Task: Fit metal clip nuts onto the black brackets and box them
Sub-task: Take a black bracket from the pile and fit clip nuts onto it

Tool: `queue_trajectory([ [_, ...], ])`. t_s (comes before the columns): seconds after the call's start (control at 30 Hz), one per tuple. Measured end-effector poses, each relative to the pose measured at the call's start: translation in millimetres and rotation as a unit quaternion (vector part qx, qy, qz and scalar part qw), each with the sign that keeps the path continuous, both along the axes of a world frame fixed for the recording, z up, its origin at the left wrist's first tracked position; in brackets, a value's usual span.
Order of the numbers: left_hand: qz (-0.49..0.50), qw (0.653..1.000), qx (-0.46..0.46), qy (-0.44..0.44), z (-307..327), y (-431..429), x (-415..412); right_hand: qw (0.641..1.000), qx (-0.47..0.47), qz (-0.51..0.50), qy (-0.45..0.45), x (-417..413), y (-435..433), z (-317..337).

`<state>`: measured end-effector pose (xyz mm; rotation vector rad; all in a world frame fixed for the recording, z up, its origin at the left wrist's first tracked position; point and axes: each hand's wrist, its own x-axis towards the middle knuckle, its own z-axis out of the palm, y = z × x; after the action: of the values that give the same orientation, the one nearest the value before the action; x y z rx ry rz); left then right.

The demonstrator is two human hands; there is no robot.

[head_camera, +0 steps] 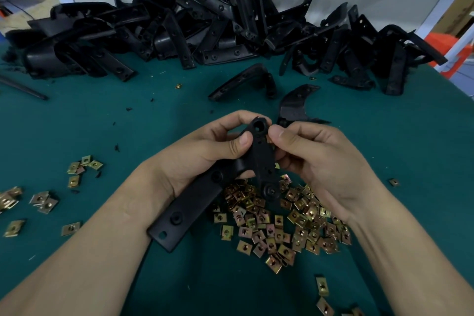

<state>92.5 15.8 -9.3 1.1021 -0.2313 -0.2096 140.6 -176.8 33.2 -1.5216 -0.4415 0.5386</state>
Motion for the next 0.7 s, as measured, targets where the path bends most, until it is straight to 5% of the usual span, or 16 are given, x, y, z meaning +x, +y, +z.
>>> queue_trajectory([
  [0.13, 0.001, 1.000, -0.002, -0.009, -2, -1, 1, 1.000, 0.013, 0.008, 0.016, -3, 2, 1],
  [0.5, 0.052, 0.998, 0.031, -0.019, 1, 0, -1, 0.990, -0.050, 0.010, -0.131, -6, 3, -1],
  [0.63, 0.126, 0.991, -0.028, 0.023, 7, 4, 0, 0.977, -0.147, -0.008, -0.152, 14, -22, 13],
  [0.7, 0.153, 0.986, -0.061, 0.040, 8, 4, 1, 0.933, -0.262, 0.132, -0.207, 18, -34, 18],
])
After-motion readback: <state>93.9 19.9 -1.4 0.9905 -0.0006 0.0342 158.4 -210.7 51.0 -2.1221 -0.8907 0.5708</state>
